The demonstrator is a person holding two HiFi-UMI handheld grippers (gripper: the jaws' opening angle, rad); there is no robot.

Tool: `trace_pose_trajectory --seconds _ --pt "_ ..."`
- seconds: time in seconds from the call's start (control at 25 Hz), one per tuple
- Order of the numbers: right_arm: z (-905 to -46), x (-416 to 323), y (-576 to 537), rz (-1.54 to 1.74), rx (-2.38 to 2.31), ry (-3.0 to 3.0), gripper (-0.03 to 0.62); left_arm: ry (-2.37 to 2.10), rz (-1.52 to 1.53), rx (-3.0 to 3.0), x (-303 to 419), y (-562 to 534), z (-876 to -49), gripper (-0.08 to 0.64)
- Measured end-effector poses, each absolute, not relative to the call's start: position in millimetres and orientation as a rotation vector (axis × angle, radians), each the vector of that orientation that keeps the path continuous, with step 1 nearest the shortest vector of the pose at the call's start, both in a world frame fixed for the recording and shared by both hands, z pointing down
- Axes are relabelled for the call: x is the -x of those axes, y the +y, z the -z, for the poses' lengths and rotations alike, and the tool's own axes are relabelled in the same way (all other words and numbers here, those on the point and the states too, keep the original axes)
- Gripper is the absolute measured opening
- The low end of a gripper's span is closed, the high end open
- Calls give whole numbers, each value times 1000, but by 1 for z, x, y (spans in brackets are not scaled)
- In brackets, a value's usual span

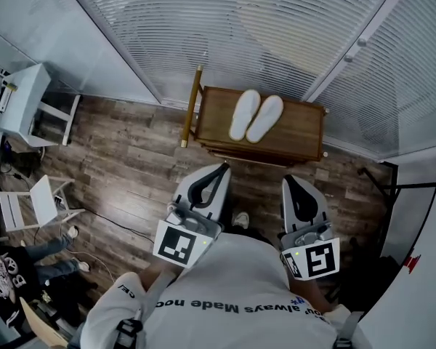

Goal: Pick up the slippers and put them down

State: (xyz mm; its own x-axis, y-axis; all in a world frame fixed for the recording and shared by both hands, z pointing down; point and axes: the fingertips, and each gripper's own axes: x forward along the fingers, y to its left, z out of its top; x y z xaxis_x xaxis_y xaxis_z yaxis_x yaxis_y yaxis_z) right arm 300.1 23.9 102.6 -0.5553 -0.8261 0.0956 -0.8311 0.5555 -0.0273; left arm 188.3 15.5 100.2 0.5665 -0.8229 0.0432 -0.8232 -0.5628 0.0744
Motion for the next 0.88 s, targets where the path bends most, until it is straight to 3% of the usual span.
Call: trace_pose_trajectory --seconds 0.88 --pt "-89 -226 -111 -4 -1522 -2665 14 -1313 6 -2796 -122 -119 -97 11"
